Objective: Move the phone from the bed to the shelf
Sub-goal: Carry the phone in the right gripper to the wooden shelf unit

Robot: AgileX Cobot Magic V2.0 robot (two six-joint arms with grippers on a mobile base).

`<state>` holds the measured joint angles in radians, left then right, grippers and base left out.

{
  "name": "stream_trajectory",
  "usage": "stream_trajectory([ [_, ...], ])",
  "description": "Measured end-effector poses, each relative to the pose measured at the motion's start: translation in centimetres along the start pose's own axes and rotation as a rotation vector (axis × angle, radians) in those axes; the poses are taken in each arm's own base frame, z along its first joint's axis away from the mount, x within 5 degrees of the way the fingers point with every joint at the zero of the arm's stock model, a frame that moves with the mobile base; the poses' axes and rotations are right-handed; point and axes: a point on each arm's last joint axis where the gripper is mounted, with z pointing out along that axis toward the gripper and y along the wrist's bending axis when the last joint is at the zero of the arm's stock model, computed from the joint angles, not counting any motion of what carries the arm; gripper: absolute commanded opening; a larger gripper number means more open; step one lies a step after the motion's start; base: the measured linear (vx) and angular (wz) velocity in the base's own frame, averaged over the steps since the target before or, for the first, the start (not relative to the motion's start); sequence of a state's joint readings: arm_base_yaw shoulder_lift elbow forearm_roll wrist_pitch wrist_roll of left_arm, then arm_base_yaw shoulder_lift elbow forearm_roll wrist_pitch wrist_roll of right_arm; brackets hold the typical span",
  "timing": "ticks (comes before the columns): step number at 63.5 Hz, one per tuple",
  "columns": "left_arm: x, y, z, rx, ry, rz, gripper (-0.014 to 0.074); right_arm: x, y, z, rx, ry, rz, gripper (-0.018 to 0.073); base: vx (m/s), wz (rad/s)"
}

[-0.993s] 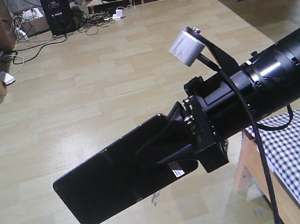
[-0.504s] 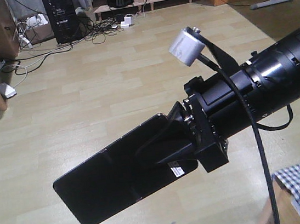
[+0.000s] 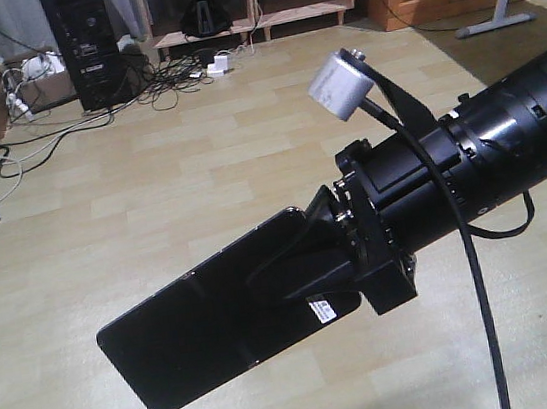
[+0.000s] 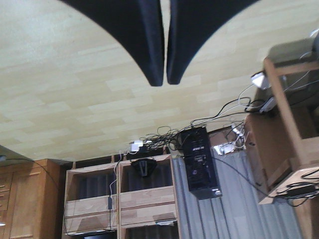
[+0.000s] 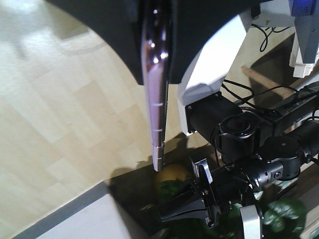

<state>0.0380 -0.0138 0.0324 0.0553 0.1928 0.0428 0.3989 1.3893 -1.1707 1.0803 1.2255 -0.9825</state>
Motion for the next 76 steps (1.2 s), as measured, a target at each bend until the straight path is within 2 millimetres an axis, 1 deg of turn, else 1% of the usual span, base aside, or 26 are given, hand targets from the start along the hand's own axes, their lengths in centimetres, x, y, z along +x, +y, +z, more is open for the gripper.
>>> stream_trajectory([
  [60, 0.0, 0.0, 0.0, 0.0, 0.0, 0.0, 0.0001, 0.0, 0.0, 0.0, 0.0, 0.0, 0.0, -0.0001, 0.48, -0.06],
  [76, 0.0, 0.0, 0.0, 0.0, 0.0, 0.0, 0.0001, 0.0, 0.0, 0.0, 0.0, 0.0, 0.0, -0.0001, 0.47, -0.18],
])
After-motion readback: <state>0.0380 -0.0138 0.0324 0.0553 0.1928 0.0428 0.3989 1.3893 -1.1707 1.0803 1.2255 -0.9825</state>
